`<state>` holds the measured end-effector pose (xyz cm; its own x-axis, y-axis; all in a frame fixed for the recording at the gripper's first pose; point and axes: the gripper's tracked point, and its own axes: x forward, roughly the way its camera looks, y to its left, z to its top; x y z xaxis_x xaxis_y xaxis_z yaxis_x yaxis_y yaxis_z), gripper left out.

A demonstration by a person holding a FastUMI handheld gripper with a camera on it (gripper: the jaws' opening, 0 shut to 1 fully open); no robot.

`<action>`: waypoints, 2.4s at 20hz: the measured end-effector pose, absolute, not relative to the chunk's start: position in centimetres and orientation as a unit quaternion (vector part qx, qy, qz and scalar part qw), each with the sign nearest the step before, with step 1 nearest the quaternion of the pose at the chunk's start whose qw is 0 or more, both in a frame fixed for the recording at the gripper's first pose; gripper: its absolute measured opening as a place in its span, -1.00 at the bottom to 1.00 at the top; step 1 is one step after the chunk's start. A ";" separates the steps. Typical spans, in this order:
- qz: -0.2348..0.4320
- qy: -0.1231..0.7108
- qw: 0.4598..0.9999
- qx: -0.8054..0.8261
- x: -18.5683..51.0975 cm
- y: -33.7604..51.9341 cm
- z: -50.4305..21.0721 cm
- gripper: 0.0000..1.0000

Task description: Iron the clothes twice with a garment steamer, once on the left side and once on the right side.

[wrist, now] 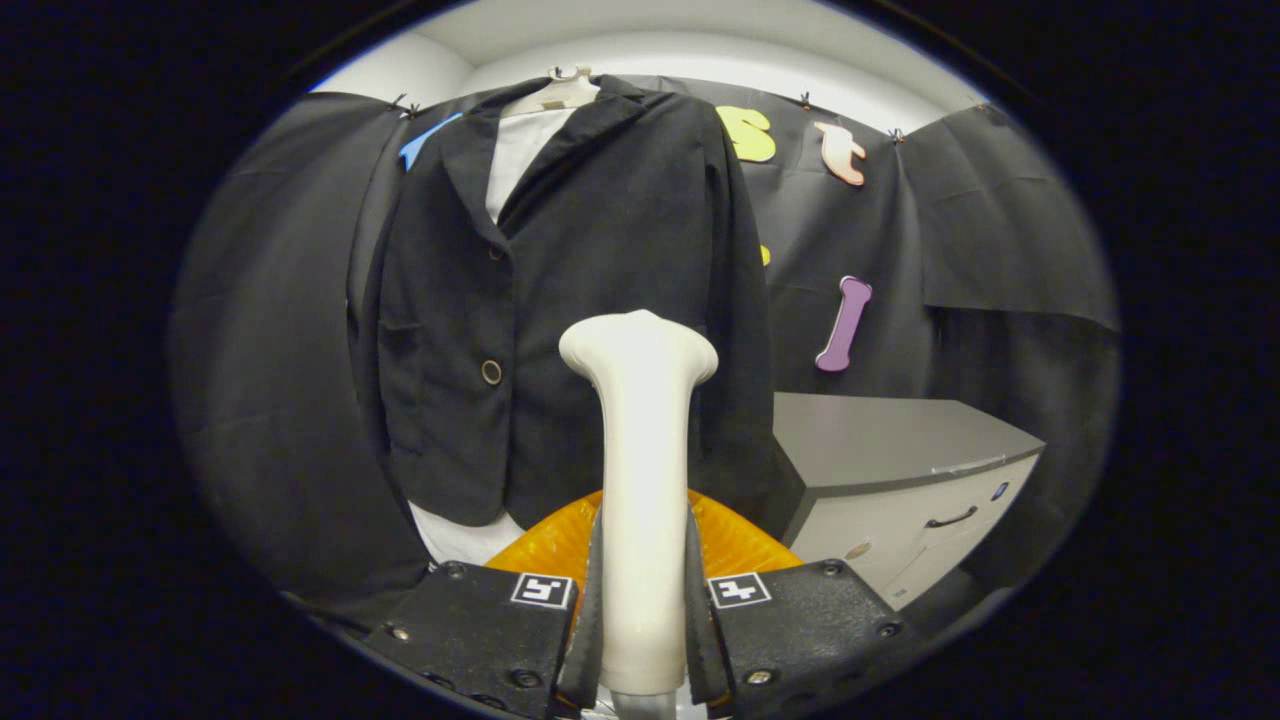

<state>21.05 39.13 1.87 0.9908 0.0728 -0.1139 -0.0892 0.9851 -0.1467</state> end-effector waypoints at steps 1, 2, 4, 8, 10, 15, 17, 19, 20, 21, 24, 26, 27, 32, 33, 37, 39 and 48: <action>0.041 0.061 0.994 -0.079 21.1 39.2 1.2 -0.28; 0.043 0.071 0.993 -0.079 21.0 39.2 0.2 -0.28; 0.041 0.082 0.992 -0.083 20.8 39.1 -1.0 -0.27; 0.035 0.100 0.990 -0.089 20.7 39.0 -3.3 -0.28; 0.033 0.111 0.989 -0.092 20.6 39.0 -4.6 -0.28; 0.028 0.133 0.985 -0.106 20.7 38.7 -7.0 -0.27; 0.029 0.142 0.983 -0.113 20.4 38.7 -8.1 -0.28; 0.029 0.153 0.980 -0.121 20.4 38.5 -9.2 -0.27; 0.030 0.159 0.979 -0.124 20.3 38.6 -9.9 -0.28; 0.031 0.171 0.976 -0.128 20.1 38.6 -10.8 -0.28; 0.029 0.205 0.969 -0.132 19.5 38.2 -13.4 -0.28; 0.027 0.218 0.966 -0.137 19.1 37.8 -14.6 -0.28; 0.026 0.223 0.964 -0.139 18.9 37.7 -14.9 -0.28; 0.026 0.197 0.971 -0.132 18.2 38.2 -11.9 -0.28; 0.028 0.185 0.974 -0.128 18.1 38.5 -10.7 -0.28; 0.035 0.125 0.986 -0.100 17.0 40.0 -4.2 -0.27; 0.042 0.088 0.991 -0.091 16.4 40.9 -0.3 -0.28; 0.105 -0.063 0.991 -0.057 16.7 46.8 14.6 -0.28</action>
